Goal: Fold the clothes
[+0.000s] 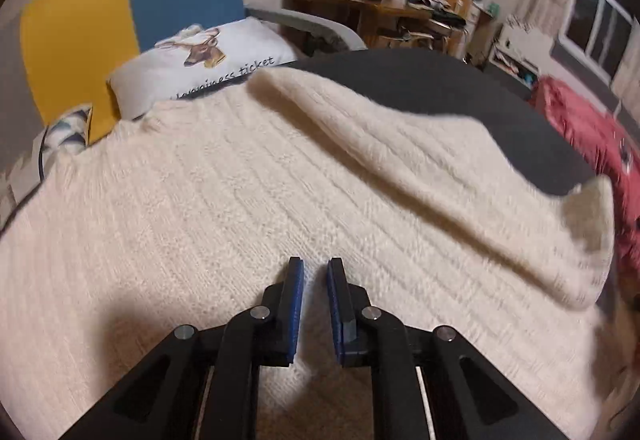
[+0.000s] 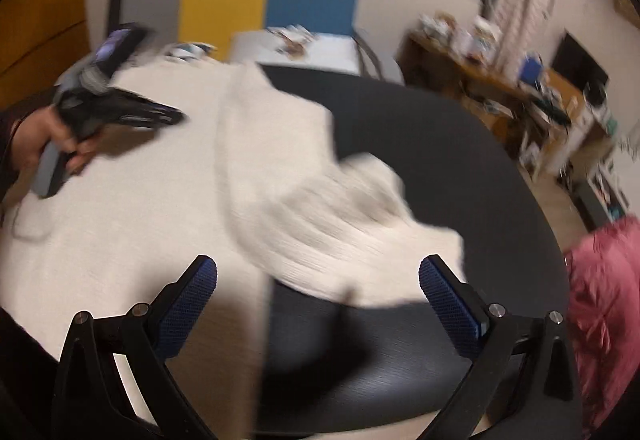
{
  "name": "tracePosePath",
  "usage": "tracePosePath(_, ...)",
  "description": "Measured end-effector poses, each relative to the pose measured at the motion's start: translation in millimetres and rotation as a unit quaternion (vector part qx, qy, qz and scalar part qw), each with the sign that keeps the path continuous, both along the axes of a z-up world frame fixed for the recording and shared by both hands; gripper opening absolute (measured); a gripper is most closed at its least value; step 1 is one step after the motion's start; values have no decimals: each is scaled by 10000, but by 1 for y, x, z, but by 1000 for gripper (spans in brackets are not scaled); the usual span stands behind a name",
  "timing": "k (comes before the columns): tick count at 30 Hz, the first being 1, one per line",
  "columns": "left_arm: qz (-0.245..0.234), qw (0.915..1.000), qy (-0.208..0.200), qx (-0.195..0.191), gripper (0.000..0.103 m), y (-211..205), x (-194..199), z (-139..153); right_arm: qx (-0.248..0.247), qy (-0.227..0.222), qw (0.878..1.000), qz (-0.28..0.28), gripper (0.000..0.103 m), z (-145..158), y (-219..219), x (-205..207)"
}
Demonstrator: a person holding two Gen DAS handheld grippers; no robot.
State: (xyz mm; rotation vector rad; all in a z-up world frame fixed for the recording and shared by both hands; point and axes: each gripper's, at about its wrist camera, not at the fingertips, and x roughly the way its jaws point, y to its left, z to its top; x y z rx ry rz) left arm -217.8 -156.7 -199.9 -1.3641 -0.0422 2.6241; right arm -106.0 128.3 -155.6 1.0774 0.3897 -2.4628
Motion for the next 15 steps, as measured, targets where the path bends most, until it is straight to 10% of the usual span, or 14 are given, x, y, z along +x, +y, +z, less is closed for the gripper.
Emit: tracePosePath(15, 70, 9991, -7, 420, 12, -11, -3, -1, 176, -942, 9953, -113, 103, -47, 42, -49)
